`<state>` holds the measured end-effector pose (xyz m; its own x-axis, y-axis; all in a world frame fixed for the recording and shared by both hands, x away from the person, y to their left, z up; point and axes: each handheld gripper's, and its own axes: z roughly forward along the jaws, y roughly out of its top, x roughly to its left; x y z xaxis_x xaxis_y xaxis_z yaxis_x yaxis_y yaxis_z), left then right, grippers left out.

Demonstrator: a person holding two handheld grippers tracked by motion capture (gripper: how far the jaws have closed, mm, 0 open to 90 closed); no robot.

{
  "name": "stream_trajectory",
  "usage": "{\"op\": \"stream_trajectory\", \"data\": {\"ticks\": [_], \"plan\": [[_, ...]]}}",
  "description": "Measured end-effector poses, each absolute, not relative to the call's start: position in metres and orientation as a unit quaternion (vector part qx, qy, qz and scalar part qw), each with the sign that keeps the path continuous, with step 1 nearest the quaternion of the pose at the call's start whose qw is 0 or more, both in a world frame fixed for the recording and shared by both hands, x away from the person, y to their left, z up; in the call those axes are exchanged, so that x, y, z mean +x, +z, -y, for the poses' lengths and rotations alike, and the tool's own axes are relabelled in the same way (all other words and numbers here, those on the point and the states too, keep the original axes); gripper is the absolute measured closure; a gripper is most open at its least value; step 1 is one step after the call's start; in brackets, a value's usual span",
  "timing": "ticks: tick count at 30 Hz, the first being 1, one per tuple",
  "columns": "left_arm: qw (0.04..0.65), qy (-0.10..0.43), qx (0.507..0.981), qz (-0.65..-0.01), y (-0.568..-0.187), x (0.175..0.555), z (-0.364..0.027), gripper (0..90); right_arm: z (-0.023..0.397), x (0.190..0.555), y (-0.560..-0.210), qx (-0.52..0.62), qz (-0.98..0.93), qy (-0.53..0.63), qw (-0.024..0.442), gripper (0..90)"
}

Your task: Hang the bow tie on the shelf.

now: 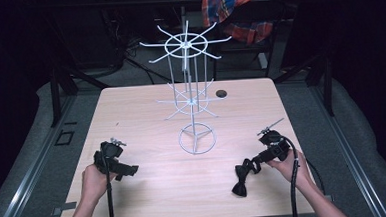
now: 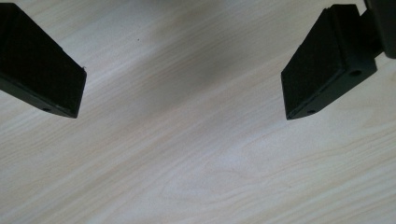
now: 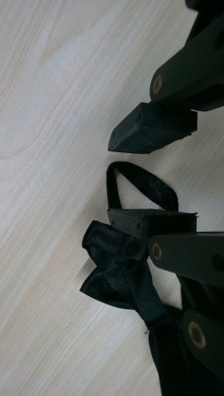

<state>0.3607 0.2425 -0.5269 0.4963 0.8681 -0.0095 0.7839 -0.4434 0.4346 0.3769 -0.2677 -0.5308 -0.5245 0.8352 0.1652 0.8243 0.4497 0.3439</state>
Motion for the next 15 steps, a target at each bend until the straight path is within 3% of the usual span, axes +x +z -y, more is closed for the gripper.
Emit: {"op": "stream_trajectory", "data": {"ticks": [9, 15], "plan": [[0.200, 0.106, 0.837, -0.497, -0.526, 0.356, -0.249, 0.0, 0.256, 0.380, -0.540, 0.472, -0.869, 0.144, 0.036, 66.5], [0.204, 0.100, 0.839, -0.494, -0.527, 0.357, -0.247, 0.0, 0.253, 0.378, -0.544, 0.466, -0.875, 0.126, 0.042, 81.0]]}}
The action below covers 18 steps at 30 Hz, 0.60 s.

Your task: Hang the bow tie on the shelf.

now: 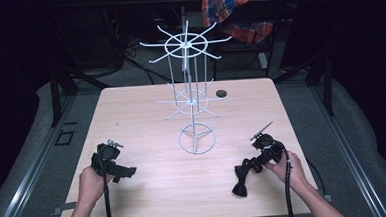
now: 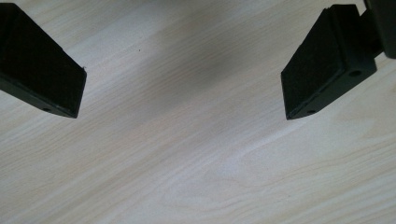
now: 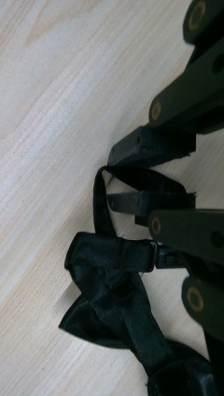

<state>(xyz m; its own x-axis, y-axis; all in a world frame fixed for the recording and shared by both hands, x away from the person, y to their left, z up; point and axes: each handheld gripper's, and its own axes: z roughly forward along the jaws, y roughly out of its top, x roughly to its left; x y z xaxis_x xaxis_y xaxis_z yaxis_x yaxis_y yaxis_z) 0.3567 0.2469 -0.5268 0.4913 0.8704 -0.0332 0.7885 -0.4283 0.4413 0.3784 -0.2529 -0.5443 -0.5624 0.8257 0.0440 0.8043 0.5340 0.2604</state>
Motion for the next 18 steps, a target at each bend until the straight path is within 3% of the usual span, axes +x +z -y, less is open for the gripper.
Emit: {"op": "stream_trajectory", "data": {"ticks": [3, 12, 18], "plan": [[0.202, 0.098, 0.839, -0.495, -0.527, 0.357, -0.248, 0.0, 0.253, 0.379, -0.544, 0.459, -0.879, 0.123, 0.045, 89.1], [0.198, 0.097, 0.840, -0.496, -0.528, 0.359, -0.247, 0.2, 0.251, 0.372, -0.529, 0.436, -0.884, 0.150, 0.082, 90.0], [0.196, 0.096, 0.837, -0.501, -0.530, 0.360, -0.249, 0.2, 0.253, 0.362, -0.505, 0.414, -0.878, 0.190, 0.148, 90.0]]}}
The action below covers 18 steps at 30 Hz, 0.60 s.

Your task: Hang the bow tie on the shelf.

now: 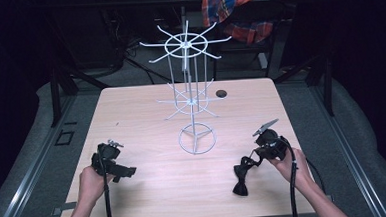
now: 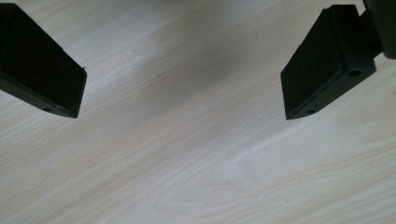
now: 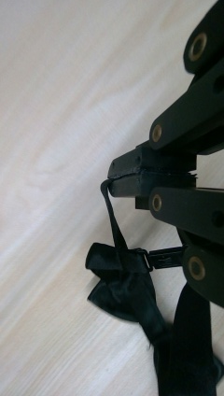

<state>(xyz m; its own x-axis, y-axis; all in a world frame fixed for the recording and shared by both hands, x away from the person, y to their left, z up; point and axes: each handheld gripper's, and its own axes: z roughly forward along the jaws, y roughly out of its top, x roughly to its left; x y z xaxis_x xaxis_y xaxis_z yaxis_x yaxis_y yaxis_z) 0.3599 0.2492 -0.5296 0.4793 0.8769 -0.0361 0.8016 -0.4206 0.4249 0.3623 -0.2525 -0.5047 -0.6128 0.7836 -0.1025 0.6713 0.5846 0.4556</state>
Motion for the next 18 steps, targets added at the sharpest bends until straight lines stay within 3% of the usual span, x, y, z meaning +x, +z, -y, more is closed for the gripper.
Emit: {"op": "stream_trajectory", "data": {"ticks": [5, 18], "plan": [[0.195, 0.092, 0.839, -0.499, -0.530, 0.360, -0.247, 0.2, 0.248, 0.352, -0.486, 0.386, -0.879, 0.209, 0.186, 90.0], [0.197, 0.093, 0.839, -0.498, -0.529, 0.358, -0.249, 0.1, 0.235, 0.346, -0.456, 0.360, -0.876, 0.245, 0.208, 90.0]]}}
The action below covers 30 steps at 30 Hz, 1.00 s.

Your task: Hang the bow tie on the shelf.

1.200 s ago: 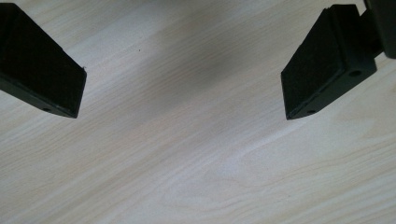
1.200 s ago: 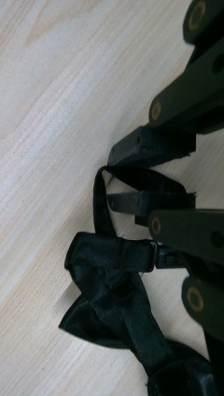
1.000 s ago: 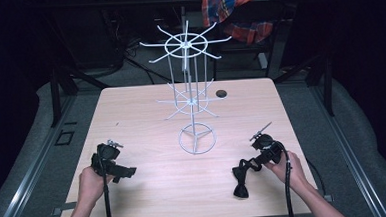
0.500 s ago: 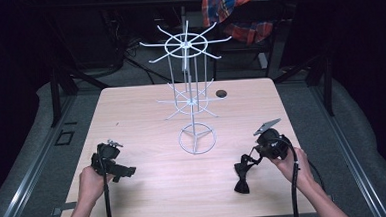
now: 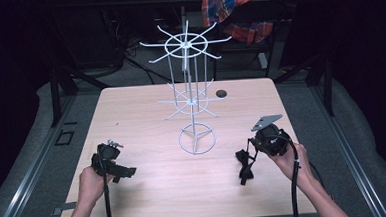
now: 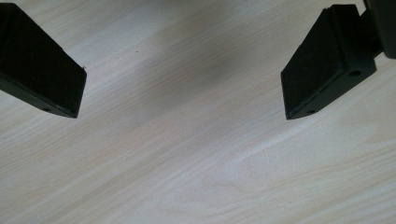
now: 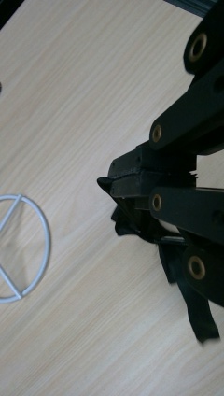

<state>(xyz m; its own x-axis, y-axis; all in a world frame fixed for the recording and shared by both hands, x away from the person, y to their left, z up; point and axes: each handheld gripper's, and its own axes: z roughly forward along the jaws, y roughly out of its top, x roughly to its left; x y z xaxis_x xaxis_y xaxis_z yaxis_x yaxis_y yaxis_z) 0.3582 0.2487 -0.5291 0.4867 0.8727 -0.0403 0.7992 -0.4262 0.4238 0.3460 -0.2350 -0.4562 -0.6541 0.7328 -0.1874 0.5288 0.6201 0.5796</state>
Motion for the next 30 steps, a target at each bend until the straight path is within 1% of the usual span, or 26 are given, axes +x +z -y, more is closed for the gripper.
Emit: {"op": "stream_trajectory", "data": {"ticks": [11, 17, 23, 30], "plan": [[0.195, 0.094, 0.838, -0.502, -0.530, 0.358, -0.250, 0.1, 0.223, 0.348, -0.439, 0.341, -0.877, 0.258, 0.221, 90.0], [0.185, 0.097, 0.836, -0.508, -0.531, 0.357, -0.251, 0.1, 0.215, 0.352, -0.428, 0.326, -0.879, 0.267, 0.223, 90.0], [0.195, 0.095, 0.837, -0.503, -0.531, 0.357, -0.251, 0.1, 0.205, 0.358, -0.420, 0.314, -0.880, 0.279, 0.223, 90.0], [0.187, 0.091, 0.837, -0.506, -0.532, 0.358, -0.251, 0.1, 0.193, 0.363, -0.412, 0.304, -0.878, 0.294, 0.225, 90.0]]}}
